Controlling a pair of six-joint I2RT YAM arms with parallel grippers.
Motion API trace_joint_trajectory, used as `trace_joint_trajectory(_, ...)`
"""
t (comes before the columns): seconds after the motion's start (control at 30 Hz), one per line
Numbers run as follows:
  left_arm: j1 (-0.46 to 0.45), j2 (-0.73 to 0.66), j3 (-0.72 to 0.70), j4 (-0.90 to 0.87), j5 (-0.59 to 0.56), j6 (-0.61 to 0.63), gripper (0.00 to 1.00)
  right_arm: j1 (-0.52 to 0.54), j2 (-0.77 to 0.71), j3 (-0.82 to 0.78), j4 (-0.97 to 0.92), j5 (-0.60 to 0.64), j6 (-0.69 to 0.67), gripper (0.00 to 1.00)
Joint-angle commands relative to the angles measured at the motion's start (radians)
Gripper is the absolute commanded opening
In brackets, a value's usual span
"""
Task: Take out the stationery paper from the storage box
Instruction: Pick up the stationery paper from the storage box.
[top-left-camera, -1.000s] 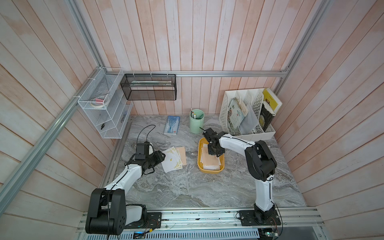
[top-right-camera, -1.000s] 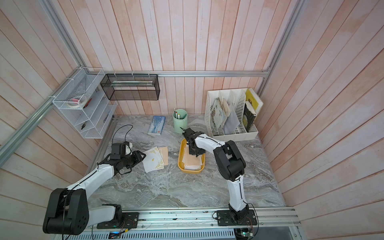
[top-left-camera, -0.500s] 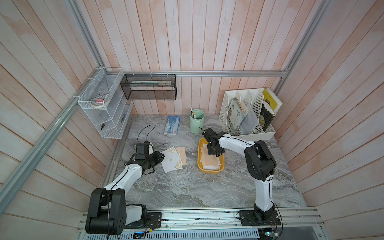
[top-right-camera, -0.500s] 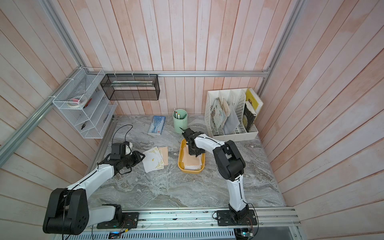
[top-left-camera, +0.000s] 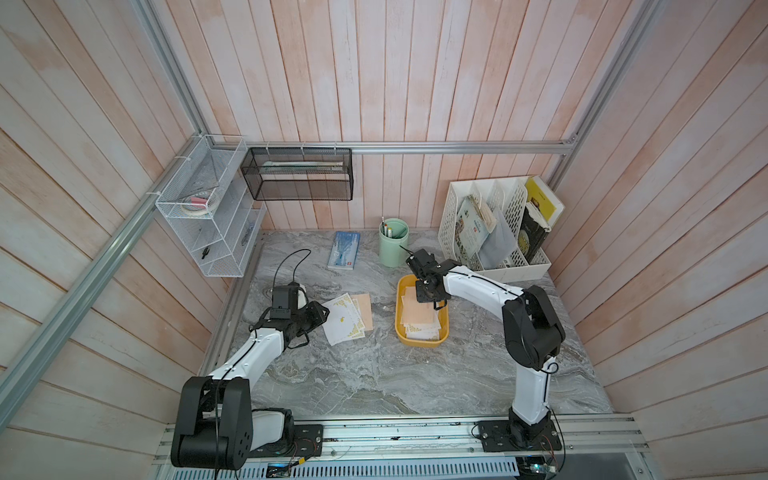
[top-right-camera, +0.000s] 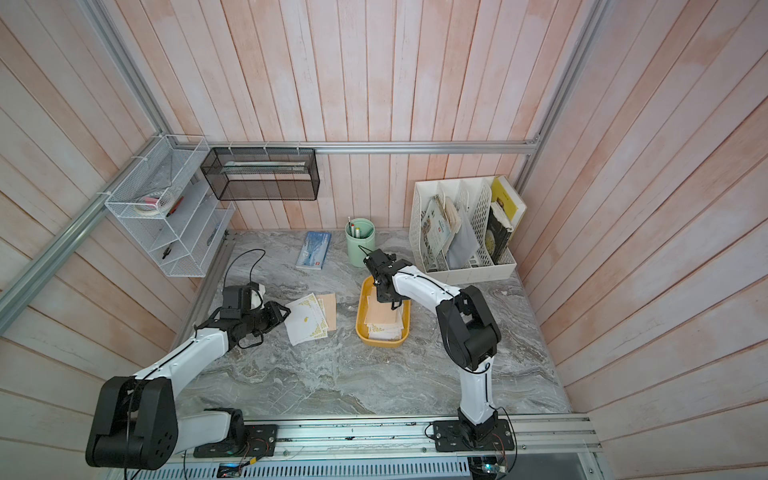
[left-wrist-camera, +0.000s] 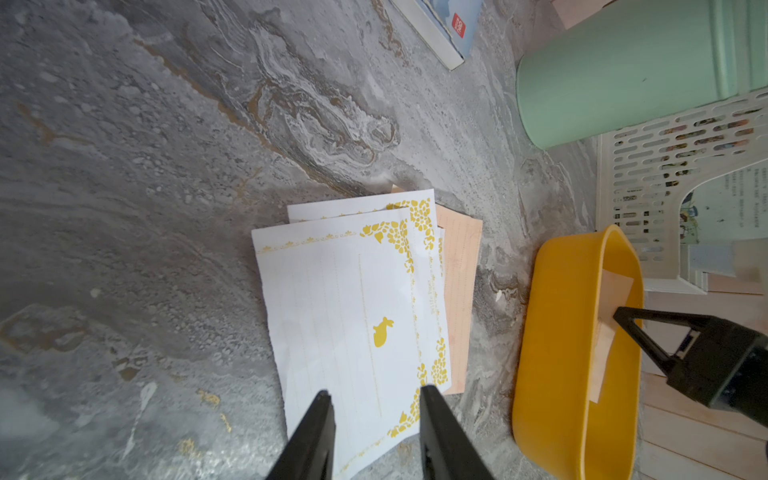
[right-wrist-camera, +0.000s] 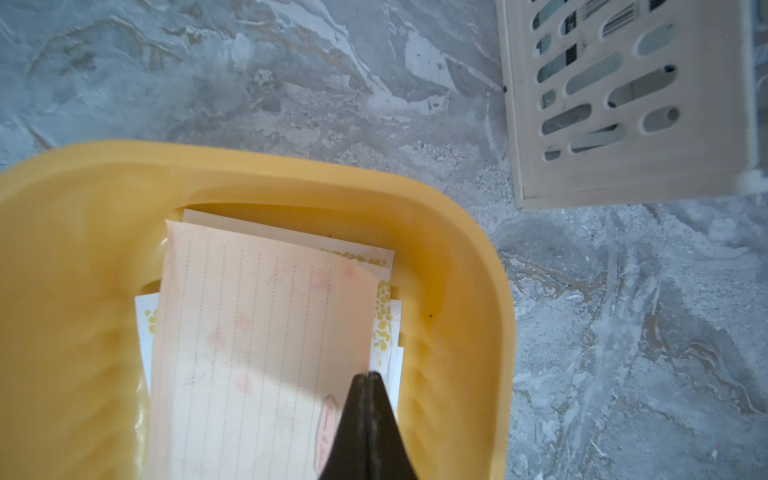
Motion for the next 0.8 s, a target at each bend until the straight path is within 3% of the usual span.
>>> trace_joint_trajectory(0.0, 0.003, -0.007, 0.009, 0.037, 0.040, 0.004, 0.39, 0.007, -0.082, -0.031, 0.057, -0.005, -0.015, 0.00)
trace_joint_trajectory(0.1, 0.004, -0.017, -0.003, 0.127, 0.142, -0.015, 0.49, 0.006, -0.156, -0.051, 0.100, -0.033, -0.034, 0.00)
trace_joint_trajectory(0.27, 0.004, -0.011, -0.062, 0.447, 0.370, -0.147, 0.67, 0.008, -0.273, -0.079, 0.144, -0.086, -0.074, 0.00)
trace_joint_trajectory(0.4, 0.002, 0.055, -0.080, 0.695, 0.518, -0.271, 0.70, 0.007, -0.380, -0.138, 0.211, -0.135, -0.096, 0.00)
trace_joint_trajectory(0.53, -0.006, 0.099, -0.103, 0.899, 0.565, -0.371, 0.71, 0.006, -0.501, -0.222, 0.332, -0.224, -0.103, 0.00)
trace_joint_trajectory(0.77, -0.089, 0.123, -0.062, 1.000, 0.583, -0.347, 0.73, 0.002, -0.603, -0.246, 0.441, -0.440, -0.093, 0.00)
